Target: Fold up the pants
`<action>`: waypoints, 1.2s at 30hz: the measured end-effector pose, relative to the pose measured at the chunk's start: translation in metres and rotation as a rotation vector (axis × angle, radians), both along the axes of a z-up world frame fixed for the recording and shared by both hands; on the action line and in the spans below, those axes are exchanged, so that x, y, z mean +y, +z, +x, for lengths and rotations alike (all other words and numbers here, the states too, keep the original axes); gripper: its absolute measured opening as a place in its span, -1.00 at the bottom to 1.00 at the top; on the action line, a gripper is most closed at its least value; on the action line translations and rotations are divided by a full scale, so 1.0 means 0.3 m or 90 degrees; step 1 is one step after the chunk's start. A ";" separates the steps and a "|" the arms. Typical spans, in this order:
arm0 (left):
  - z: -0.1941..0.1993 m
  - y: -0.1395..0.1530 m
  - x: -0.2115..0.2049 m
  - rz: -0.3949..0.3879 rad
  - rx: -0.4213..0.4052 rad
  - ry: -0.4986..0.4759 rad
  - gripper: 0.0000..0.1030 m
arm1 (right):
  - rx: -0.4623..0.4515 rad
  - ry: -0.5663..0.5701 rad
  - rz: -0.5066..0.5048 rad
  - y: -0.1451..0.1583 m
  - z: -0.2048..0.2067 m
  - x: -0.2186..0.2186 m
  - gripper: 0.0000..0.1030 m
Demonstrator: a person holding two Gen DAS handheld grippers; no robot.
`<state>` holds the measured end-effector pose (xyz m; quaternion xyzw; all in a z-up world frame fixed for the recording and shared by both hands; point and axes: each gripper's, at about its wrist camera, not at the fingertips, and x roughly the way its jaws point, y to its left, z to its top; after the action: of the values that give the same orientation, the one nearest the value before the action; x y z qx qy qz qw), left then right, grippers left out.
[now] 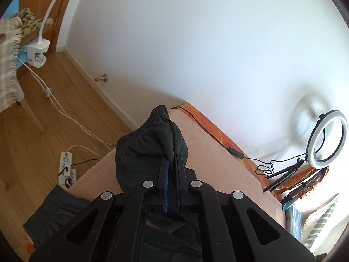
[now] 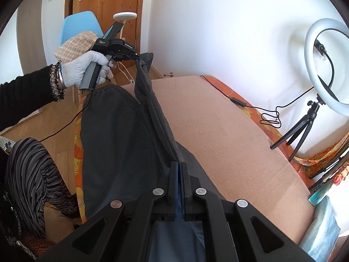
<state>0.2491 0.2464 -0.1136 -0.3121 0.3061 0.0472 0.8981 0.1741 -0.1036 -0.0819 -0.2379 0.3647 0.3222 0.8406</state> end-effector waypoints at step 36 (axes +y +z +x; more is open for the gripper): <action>-0.501 -0.284 0.252 -0.115 0.023 0.118 -0.91 | 0.112 -0.060 -0.051 -0.253 -0.315 0.103 -1.00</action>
<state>0.0989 0.3221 -0.1987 -0.4181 0.2952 0.1082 0.8523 0.0795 -0.0727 -0.1577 -0.2245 0.4601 0.2871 0.8096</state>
